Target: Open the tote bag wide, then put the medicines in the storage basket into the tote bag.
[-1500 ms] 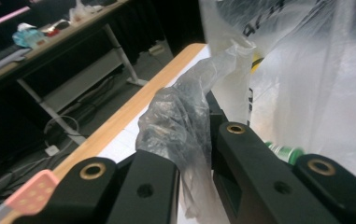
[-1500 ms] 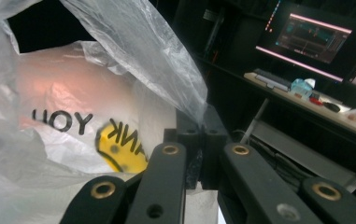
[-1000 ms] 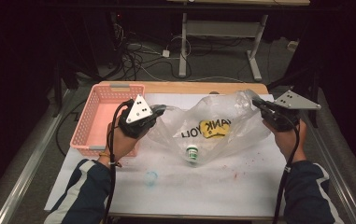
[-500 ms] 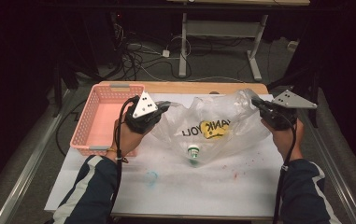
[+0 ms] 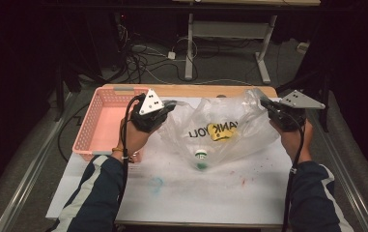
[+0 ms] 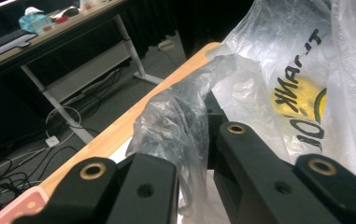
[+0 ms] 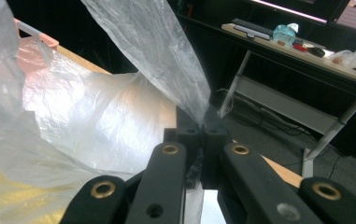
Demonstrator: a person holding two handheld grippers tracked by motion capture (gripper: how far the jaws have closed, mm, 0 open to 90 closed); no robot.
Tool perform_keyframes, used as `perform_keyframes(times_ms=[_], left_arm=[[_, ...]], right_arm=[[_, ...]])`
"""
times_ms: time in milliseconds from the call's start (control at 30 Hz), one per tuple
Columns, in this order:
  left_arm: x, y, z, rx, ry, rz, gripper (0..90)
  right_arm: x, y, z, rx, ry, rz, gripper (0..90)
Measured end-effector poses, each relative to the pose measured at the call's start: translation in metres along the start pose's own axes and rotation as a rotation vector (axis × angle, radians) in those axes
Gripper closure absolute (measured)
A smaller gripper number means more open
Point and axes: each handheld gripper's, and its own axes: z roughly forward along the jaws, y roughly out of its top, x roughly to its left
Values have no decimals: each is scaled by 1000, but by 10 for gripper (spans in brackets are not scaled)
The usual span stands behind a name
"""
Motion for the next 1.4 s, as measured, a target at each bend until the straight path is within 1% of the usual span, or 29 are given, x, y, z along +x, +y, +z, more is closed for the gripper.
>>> perform_keyframes(times_ms=[100,233,400,500,633,767,800,833,900,967,1033,1100,1167,1200,1267,1367,1400], left_arm=[[1,0,2,0,3,-6,871],[3,0,5,-1,-1,-13,872],[8,0,7,-6,3,-19,872],[13,0,8,-2,8,-22,872],[18,1,9,-3,28,-34,872],[24,3,12,3,50,-44,872],[26,3,13,6,54,-45,872],[27,4,14,6,56,-51,872],[31,6,15,6,72,-53,872],[34,8,16,7,88,-58,872],[38,12,16,2,95,-69,873],[42,17,13,-17,91,-85,873],[41,24,6,-41,101,-69,873],[40,30,1,-55,108,-54,873],[37,39,-6,-77,114,-40,873],[33,51,-15,-105,115,-26,874],[32,57,-18,-110,121,-13,873]], right_arm=[[-1,-1,2,3,0,0,900],[-1,-1,3,7,-5,15,900],[-2,0,6,4,-8,7,900],[-2,0,9,11,-8,12,900],[-3,2,12,16,-9,16,900],[-2,5,16,17,-17,10,900],[-2,5,18,22,-17,13,900],[-3,6,19,23,-18,5,900],[-3,7,23,31,-19,10,900],[-4,8,28,46,-31,-2,900],[-6,9,33,57,-35,-3,900],[-9,11,36,73,-48,-10,900],[-12,14,36,60,-50,3,900],[-13,17,34,54,-54,-2,900],[-17,21,30,40,-61,3,900],[-21,29,24,22,-79,10,900],[-23,32,22,15,-80,14,900]])
